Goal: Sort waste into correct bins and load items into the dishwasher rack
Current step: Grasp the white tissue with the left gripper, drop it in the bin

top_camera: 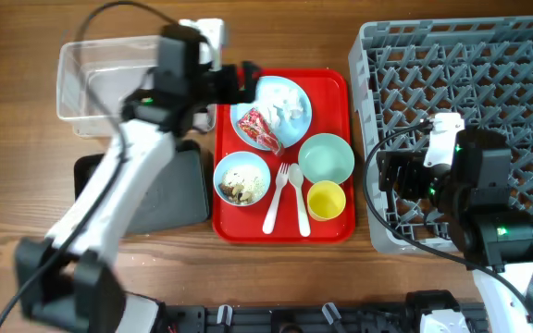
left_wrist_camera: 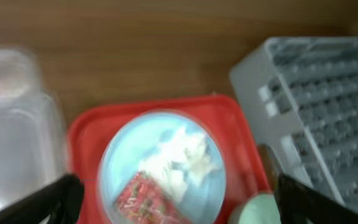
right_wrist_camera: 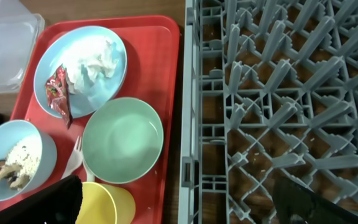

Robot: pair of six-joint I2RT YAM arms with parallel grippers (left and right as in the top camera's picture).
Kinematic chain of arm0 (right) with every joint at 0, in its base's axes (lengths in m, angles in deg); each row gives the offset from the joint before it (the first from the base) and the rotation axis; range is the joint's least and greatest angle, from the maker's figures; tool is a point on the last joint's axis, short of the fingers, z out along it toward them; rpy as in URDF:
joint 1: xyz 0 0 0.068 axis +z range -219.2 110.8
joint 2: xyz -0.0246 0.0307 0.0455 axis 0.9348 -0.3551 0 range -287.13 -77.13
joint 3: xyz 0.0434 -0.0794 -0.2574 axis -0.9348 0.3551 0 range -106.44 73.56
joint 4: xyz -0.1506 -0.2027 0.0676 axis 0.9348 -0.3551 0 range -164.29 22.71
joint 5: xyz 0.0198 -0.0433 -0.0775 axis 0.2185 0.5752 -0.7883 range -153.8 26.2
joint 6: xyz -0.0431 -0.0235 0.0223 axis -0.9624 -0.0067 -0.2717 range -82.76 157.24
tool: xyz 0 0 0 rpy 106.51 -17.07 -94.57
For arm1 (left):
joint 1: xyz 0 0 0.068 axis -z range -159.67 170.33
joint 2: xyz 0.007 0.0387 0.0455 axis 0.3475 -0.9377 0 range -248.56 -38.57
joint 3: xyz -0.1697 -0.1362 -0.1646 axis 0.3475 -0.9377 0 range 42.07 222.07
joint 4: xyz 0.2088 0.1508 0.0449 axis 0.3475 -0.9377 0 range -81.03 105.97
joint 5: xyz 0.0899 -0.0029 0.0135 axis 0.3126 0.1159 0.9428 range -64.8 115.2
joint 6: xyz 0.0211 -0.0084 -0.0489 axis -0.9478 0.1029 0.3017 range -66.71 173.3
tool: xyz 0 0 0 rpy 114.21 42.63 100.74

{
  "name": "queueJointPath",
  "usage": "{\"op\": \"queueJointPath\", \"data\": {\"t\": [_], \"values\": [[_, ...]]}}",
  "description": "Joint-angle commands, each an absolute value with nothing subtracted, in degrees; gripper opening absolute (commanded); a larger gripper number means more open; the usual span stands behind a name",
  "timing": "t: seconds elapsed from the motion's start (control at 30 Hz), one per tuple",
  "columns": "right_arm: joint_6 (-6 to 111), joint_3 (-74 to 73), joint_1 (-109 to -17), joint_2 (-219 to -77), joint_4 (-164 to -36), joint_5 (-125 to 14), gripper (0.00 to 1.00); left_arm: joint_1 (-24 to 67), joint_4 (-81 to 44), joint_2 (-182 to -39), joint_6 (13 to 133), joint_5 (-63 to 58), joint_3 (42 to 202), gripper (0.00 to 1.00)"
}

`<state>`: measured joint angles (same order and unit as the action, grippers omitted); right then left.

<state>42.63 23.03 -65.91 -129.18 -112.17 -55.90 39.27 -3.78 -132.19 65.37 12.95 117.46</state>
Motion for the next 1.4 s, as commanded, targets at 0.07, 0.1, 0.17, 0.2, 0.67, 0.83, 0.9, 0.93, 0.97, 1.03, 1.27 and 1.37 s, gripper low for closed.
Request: {"op": "queueJointPath", "data": {"t": [0.07,0.1,0.17,0.2,0.67,0.83,0.9,0.93,0.97,1.03,1.27,1.37], "values": [[43.63,21.59,-65.82,-129.13,-112.48,-55.00,1.00,48.28,6.93,-145.08,65.55,17.70,118.32,0.99],[43.65,21.59,-65.82,-129.13,-112.48,-55.00,1.00,49.04,7.77,-146.61,65.57,18.48,118.32,0.99],[43.65,21.59,-65.82,-129.13,-113.03,-55.00,1.00,50.79,9.54,-150.55,65.55,19.60,118.32,0.94],[43.65,21.59,-65.82,-129.16,-113.29,-55.00,1.00,51.16,10.58,-152.39,65.55,21.70,118.32,0.90],[43.68,21.59,-65.82,-129.16,-113.64,-54.98,1.00,51.69,12.75,-158.26,65.79,23.55,118.32,0.12],[43.65,21.59,-65.82,-129.16,-113.62,-55.00,1.00,50.20,9.91,-148.25,65.76,23.62,118.32,0.04],[43.63,21.59,-65.82,-129.13,-113.62,-55.00,1.00,48.21,6.39,-143.51,65.74,23.86,118.32,0.04],[43.65,21.59,-65.82,-129.16,-113.62,-55.00,1.00,47.32,5.21,-142.18,65.76,24.49,118.32,0.04],[43.65,21.59,-65.82,-129.16,-113.62,-55.00,1.00,45.87,3.74,-140.69,65.76,25.59,118.32,0.04],[43.65,21.59,-65.82,-129.16,-113.57,-55.00,1.00,40.47,-0.04,-138.29,65.79,27.88,118.32,0.04],[43.65,21.59,-65.82,-129.16,-113.59,-55.00,1.00,27.29,-5.52,-138.64,66.22,26.90,118.16,0.39],[43.65,21.59,-65.82,-129.16,-113.62,-55.00,1.00,29.48,-5.15,-138.64,66.18,16.71,118.16,0.51]]}}
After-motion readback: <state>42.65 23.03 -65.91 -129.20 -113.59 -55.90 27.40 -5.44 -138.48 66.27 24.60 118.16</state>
